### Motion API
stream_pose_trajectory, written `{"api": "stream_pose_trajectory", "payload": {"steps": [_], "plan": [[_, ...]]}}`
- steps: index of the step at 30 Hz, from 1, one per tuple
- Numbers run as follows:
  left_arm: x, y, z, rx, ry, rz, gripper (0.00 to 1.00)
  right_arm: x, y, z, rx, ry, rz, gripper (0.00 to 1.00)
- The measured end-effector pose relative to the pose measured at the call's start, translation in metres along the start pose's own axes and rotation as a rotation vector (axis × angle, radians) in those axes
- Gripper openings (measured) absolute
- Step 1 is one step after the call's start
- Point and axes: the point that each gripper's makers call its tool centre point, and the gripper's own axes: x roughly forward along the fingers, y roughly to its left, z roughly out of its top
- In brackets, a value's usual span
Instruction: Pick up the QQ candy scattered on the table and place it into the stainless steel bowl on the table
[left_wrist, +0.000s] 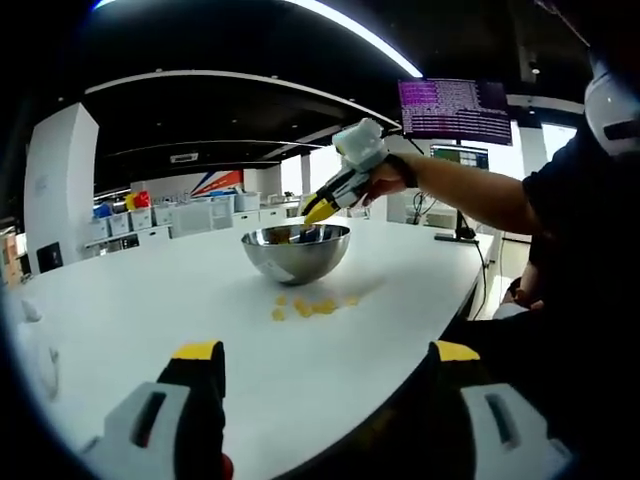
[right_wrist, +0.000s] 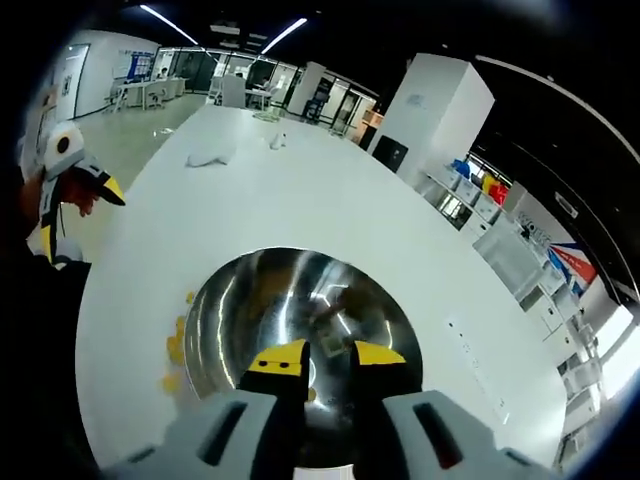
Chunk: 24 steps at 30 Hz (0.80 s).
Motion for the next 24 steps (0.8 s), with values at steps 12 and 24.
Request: {"api": "stream_pose_trajectory", "payload": {"steps": [12, 24], "plan": [[0.007, -0.011, 0.001, 0.011, 0.007, -0.019, 0.82, -0.073, 0.031, -0.006, 0.093, -0.162, -0.084, 0.17], [0.007, -0.016, 0.000, 0.021, 0.021, -0.025, 0.82, -0.081, 0.102, -0.073, 0.377, -0.263, -0.078, 0.16]]}}
